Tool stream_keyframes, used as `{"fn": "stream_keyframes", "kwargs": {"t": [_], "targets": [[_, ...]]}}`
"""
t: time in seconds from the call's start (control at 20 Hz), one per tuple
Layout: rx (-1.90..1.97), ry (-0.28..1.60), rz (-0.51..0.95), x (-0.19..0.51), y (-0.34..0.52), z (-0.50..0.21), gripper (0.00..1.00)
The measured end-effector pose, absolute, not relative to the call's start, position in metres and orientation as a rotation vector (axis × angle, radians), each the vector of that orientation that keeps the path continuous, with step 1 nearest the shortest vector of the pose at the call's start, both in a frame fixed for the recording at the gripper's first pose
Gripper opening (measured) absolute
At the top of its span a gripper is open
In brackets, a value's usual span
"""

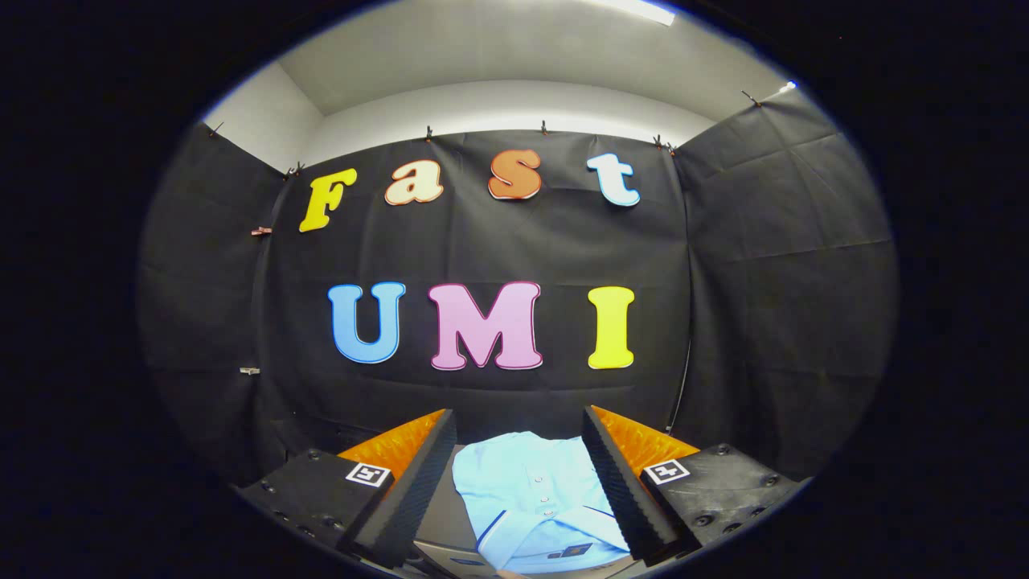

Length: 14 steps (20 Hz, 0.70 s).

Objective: Put the clothes into the washing machine and then close the washing machine lid.

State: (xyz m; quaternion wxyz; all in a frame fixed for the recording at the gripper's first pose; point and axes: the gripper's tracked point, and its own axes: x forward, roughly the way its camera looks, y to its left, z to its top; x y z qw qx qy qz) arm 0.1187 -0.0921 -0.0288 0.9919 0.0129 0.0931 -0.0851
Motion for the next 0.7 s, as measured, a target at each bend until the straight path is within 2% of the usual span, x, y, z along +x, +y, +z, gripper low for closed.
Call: {"fn": "stream_keyframes", "kwargs": {"t": [0.7], "targets": [[0.110, 0.570, -0.183, 0.228, -0.141, -0.160, 0.98]]}}
